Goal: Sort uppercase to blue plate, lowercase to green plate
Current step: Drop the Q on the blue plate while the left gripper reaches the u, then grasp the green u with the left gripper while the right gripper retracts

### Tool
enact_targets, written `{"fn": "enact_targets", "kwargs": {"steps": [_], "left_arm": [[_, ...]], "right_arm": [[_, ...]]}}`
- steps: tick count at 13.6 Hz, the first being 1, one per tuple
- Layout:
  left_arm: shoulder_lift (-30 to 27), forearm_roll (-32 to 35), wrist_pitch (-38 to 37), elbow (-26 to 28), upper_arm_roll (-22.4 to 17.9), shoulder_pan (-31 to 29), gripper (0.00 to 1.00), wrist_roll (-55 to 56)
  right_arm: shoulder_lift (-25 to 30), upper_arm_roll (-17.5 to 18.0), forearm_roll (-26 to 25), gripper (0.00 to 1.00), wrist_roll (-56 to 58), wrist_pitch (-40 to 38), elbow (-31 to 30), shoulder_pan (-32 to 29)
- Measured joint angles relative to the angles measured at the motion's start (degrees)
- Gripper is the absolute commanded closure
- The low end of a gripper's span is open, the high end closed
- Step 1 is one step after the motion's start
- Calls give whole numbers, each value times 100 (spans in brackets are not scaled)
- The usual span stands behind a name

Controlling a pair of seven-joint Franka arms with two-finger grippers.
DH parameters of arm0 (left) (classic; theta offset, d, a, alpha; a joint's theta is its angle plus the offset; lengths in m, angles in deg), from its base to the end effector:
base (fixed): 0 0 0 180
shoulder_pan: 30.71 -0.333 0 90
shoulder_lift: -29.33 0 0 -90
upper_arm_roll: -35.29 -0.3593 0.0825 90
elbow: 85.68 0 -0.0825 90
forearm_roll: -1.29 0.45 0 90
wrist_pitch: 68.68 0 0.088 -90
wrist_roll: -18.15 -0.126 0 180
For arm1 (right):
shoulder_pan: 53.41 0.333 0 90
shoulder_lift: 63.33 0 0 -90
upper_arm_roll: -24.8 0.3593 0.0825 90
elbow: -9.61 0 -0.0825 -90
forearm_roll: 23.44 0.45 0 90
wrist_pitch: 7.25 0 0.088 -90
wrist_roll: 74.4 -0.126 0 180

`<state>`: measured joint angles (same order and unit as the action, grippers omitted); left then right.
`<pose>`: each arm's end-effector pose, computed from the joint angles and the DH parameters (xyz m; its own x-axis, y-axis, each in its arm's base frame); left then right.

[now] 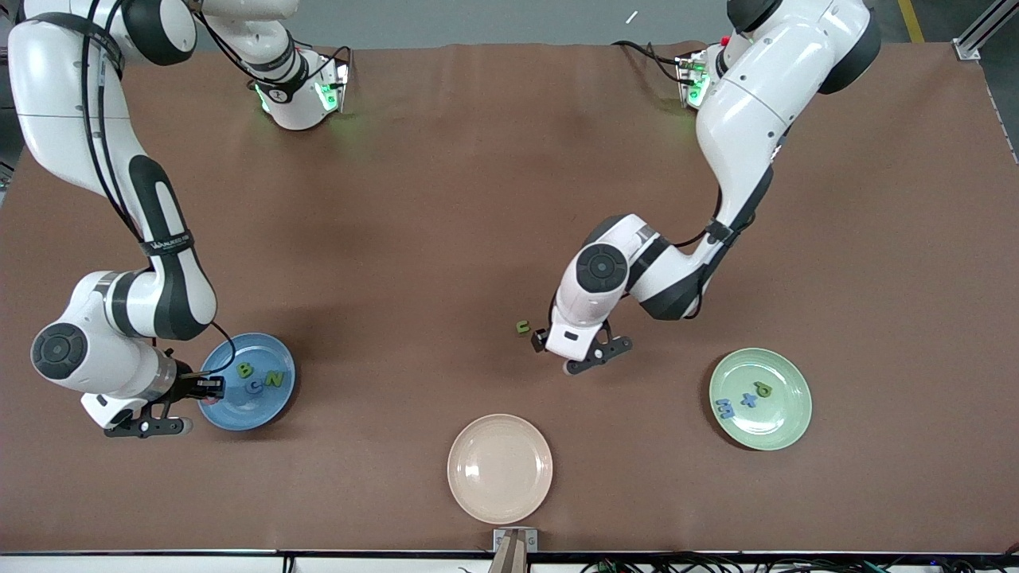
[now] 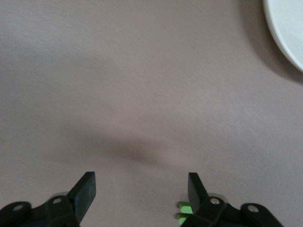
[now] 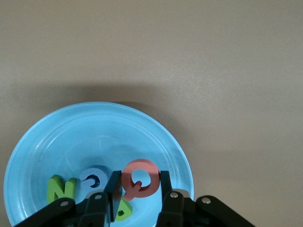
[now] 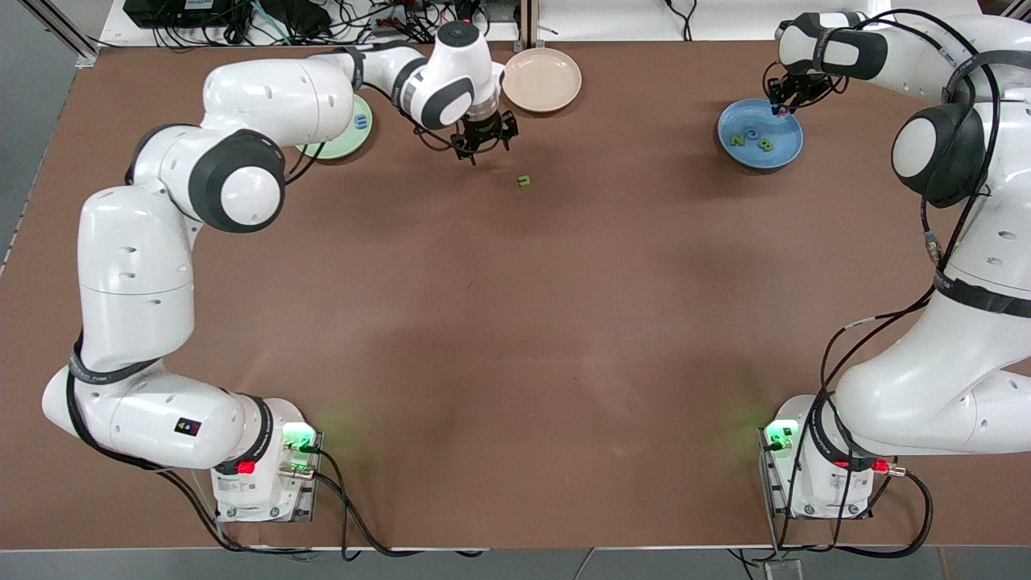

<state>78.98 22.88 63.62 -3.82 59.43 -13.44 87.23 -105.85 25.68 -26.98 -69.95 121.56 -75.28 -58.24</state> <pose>0.6628 -0.4807 0.1840 0.9246 0.3805 0.0186 0.3770 -0.9210 0.0983 0.8001 -0.0599 0.2105 0.9989 0.0431 0.0209 0.0422 -0.9983 0.0404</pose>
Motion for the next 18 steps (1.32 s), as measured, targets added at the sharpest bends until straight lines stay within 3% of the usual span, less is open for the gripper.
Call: {"fn": "enact_targets", "kwargs": {"steps": [3,9,18], "left_arm": [[115,113,122,1,-162,395,29,0],[239,116,160,-186,-217,635,36,0],[470,119,292,-281,-256,817,49,-7]], "right_arm": [[0,0,-2,54,1,22,-1,-1],[94,18,-4,51,1,-46,49,22],[2335,97,1,37,-421,-2424,172,327]]}}
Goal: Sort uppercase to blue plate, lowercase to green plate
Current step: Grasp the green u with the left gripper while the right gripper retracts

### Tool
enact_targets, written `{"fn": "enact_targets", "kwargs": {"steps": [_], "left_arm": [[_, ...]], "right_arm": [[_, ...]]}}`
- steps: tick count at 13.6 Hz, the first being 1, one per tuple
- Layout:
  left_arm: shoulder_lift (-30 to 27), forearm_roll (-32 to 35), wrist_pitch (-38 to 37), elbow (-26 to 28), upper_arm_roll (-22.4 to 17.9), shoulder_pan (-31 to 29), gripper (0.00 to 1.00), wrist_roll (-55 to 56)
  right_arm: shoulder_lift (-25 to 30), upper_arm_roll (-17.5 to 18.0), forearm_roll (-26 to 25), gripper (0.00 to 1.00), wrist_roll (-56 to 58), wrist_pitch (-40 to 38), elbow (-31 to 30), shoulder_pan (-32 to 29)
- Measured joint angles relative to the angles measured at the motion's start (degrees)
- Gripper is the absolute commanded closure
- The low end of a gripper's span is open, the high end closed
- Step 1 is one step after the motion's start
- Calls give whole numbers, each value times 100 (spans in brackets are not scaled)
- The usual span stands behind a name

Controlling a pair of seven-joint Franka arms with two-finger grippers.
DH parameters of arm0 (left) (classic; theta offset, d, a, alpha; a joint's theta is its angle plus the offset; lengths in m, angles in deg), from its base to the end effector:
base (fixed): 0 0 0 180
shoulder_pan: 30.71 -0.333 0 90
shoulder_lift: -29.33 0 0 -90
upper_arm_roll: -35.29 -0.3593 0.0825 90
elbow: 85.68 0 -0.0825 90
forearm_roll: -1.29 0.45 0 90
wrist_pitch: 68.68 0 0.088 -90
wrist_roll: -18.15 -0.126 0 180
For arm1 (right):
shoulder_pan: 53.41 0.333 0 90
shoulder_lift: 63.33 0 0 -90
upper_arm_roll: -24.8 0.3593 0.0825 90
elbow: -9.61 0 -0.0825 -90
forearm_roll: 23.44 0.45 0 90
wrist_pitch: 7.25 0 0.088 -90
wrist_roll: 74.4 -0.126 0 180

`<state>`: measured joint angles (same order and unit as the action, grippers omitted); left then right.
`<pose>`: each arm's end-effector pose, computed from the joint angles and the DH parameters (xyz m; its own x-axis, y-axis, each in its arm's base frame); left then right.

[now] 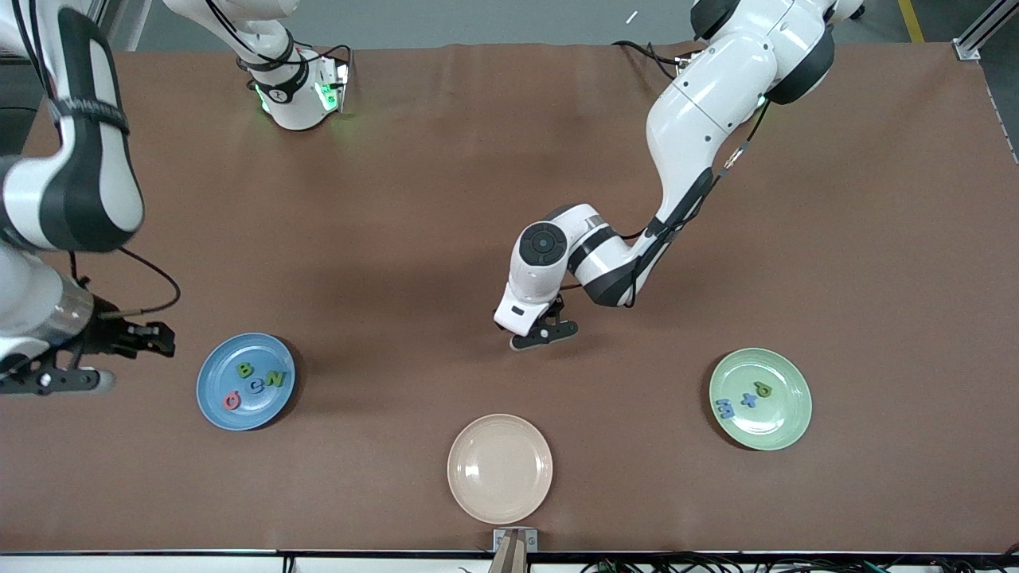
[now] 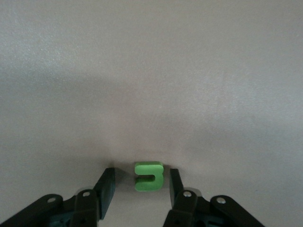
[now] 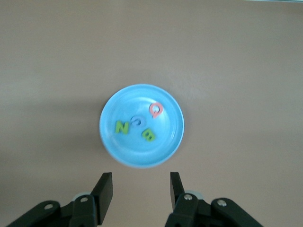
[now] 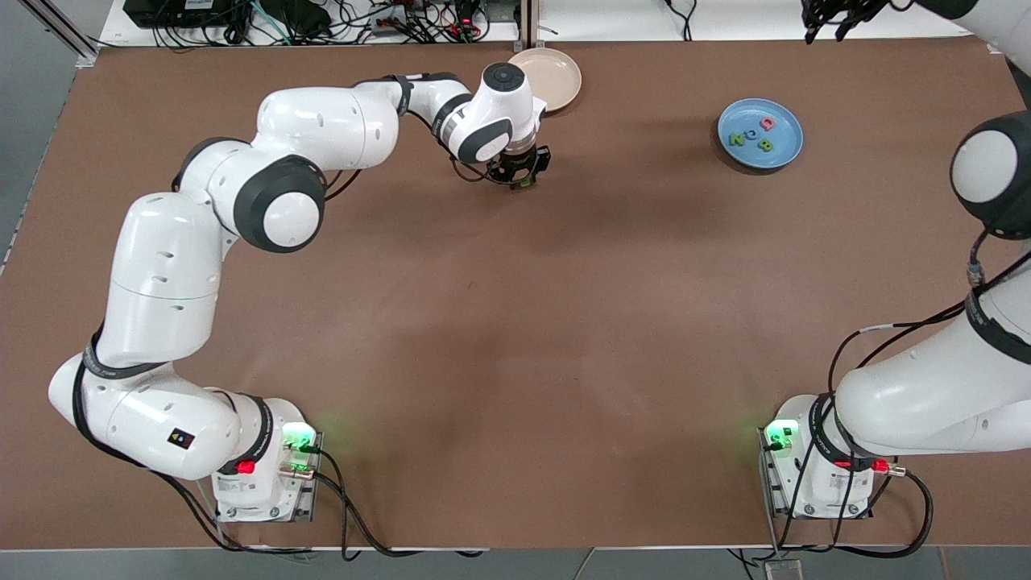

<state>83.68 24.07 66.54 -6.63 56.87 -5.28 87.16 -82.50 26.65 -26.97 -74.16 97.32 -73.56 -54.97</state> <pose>0.6150 -0.5515 0.1391 0.9611 0.2732 0.0394 0.2683 -0.9583 0.0984 0.7460 -0.0056 0.5075 0.9990 0.0225 0.0386 0.0206 -0.9986 0.0497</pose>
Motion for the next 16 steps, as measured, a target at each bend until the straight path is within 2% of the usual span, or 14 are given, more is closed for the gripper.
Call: {"fn": "enact_targets", "kwargs": {"steps": [2,4,6,9,12,16], "left_arm": [[3,3,-4,-11,-5,1,54,0],[3,4,-10,-15,-6,1,69,0],[2,12,-17,-21,-10,6,78,-1],[-1,14,-18,-50,-51,38,88,-1],[0,15,-21,-70,-79,40,97,1],[-87,16,-196,-207,-171,-163,99,2]], "right_arm": [[446,9,2,34,-235,-363,-9,143],[758,18,97,30,-425,-592,-25,255],[987,5,379,25,-456,-774,-38,263],[1282,-27,471,1,-456,-1017,-43,252],[1577,-37,471,0,-456,-1272,-53,249],[1705,-63,469,0,-456,-1329,-55,245]]}}
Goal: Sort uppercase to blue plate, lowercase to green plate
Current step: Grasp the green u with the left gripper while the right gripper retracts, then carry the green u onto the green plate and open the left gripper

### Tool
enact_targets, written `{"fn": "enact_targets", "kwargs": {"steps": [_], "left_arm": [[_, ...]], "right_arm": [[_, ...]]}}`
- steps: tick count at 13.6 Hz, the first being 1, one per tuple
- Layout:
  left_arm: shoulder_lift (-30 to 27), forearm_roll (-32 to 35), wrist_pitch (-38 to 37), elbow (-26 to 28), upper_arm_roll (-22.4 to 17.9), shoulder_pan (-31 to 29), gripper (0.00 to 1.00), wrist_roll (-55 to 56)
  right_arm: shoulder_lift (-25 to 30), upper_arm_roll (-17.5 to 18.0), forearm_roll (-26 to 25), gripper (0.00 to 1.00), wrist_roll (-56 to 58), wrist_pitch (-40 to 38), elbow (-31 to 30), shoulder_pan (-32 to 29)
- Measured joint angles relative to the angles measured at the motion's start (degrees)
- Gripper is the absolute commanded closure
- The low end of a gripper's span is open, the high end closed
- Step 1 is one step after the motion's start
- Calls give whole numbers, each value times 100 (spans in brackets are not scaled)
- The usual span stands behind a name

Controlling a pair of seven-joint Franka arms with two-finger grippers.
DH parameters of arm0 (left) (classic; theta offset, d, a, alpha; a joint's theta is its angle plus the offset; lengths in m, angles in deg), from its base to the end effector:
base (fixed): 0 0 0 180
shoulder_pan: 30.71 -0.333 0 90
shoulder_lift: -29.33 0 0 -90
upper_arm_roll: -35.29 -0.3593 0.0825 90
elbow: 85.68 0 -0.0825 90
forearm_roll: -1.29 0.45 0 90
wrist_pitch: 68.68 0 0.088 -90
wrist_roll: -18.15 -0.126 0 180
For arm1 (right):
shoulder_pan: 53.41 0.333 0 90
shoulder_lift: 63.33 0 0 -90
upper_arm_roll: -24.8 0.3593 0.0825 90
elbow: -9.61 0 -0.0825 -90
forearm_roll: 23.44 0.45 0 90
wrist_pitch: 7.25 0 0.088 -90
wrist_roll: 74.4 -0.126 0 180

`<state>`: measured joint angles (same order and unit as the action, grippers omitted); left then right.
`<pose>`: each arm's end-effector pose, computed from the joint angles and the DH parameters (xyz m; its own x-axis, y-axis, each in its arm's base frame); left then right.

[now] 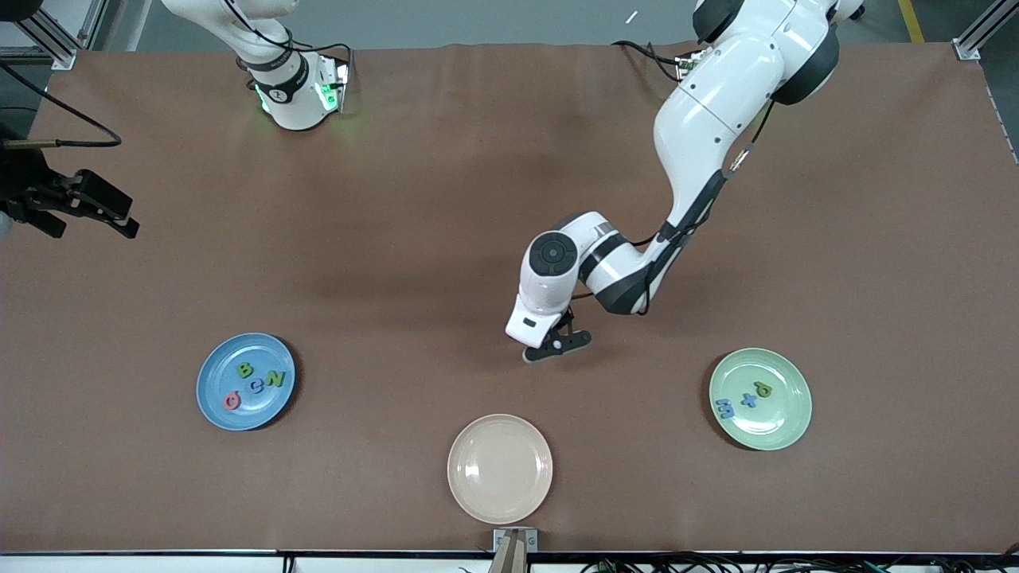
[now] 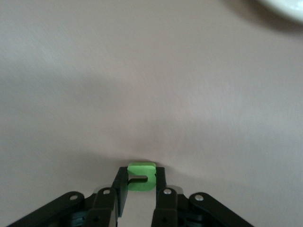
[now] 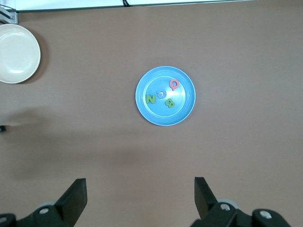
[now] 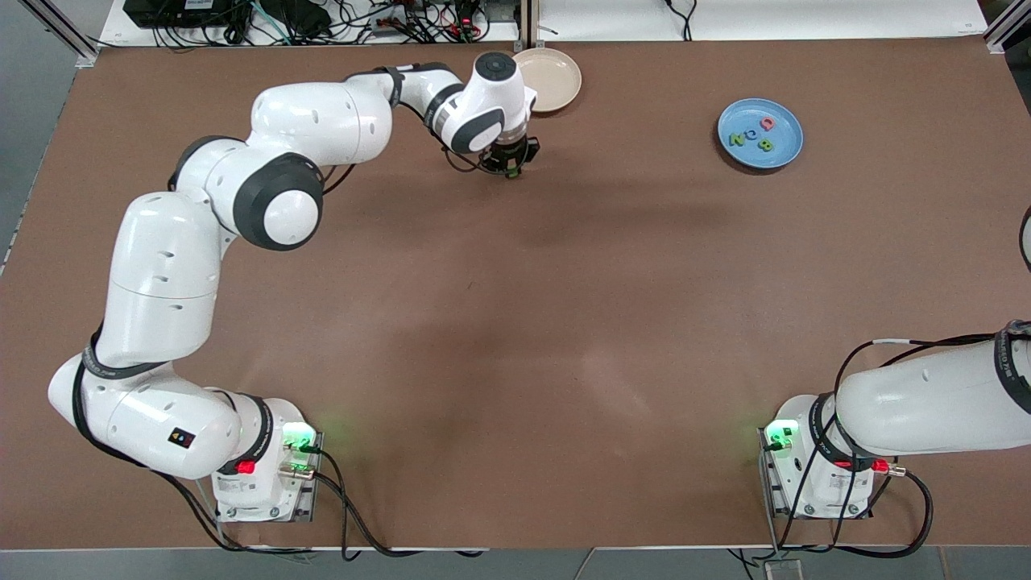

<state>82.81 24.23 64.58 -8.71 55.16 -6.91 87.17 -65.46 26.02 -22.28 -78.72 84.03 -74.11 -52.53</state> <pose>0.6547 -0.5196 0.1597 0.9427 0.3248 0.0768 0.3183 -0.9441 0.0861 0.6377 0.0256 0.6868 0.9949 -0.0394 0.0928 -0.0370 -0.9989 -0.0281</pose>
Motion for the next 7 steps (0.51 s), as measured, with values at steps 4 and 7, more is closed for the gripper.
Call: {"fn": "enact_targets", "kwargs": {"steps": [4,7], "left_arm": [[-398,14,-446,-49,-4,-404,99,-8],[-683,34,-635,-50,-13,-745,99,-94]], "right_arm": [[6,-19,-2,0,0,-16,96,-22],[6,-29,-2,0,0,-152,107,-95]]}}
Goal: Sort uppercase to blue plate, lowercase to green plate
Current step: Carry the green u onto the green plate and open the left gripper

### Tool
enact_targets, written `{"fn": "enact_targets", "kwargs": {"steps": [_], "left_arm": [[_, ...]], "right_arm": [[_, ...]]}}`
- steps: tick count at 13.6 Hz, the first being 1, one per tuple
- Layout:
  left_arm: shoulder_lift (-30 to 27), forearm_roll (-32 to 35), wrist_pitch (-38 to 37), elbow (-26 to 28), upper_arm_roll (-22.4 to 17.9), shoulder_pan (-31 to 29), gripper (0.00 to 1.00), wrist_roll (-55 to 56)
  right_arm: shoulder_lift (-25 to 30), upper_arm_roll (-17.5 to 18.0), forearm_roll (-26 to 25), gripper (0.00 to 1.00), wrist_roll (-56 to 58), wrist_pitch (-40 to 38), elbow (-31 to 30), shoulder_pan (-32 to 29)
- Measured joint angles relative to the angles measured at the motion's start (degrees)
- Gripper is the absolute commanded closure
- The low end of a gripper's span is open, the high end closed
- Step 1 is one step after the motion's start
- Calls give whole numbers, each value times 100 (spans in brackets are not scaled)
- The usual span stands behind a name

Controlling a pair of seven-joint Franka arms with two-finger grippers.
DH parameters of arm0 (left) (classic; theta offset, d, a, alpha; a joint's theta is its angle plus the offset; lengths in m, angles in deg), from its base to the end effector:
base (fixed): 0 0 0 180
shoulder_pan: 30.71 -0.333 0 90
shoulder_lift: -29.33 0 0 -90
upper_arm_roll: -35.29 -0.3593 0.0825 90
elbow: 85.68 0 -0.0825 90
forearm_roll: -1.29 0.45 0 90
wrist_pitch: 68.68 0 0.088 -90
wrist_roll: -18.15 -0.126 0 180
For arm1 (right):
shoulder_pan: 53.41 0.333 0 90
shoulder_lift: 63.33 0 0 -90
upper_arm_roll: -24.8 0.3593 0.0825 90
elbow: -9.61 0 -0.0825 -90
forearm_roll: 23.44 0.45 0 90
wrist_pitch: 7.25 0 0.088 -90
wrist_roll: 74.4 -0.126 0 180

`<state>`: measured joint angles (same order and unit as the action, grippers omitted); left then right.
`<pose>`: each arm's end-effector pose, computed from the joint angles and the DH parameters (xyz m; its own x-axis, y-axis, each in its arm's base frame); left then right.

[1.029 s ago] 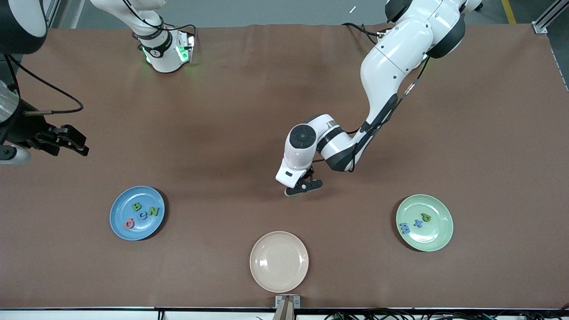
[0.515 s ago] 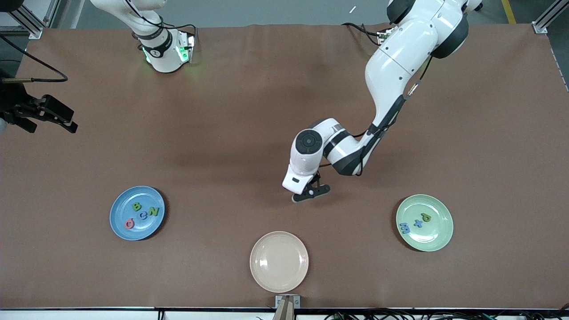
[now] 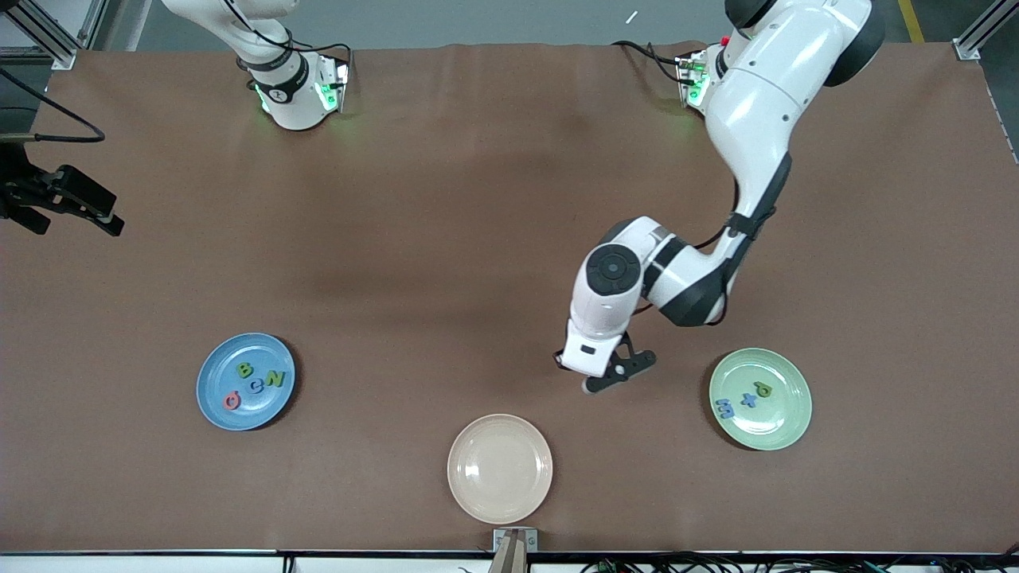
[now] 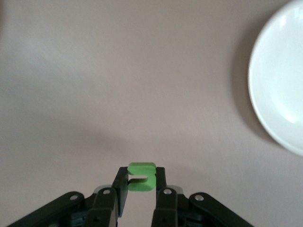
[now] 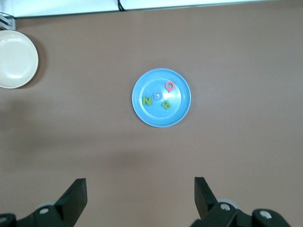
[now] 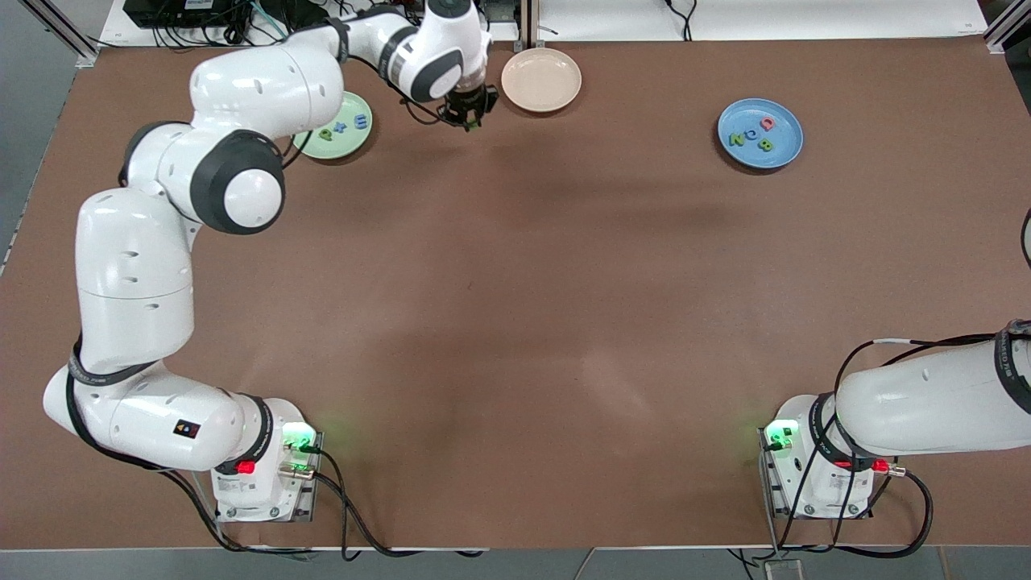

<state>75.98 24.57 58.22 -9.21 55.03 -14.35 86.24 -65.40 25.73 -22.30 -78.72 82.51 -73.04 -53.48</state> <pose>0.7260 -0.4244 0.2495 0.8914 0.4325 0.1355 0.4276 -0.9016 0.0651 0.6345 0.0118 0.6949 0.9945 -0.0604 0.0861 -0.0582 -0.9979 -0.0270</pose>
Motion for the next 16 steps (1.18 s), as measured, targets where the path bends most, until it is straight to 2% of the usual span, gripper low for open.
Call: {"fn": "enact_targets", "kwargs": {"steps": [6,11,16], "left_arm": [[-71,6,-36,6,-27,-901,99,-789],[-71,8,-98,73,-36,-1818,99,-2119],[-74,9,-622,269,-31,-2207,94,-2707]], "right_arm": [[0,-1,0,0,0,-287,-28,-71],[17,0,0,0,0,-267,-12,-74],[168,-5,0,0,-2,-261,4,-185]]}}
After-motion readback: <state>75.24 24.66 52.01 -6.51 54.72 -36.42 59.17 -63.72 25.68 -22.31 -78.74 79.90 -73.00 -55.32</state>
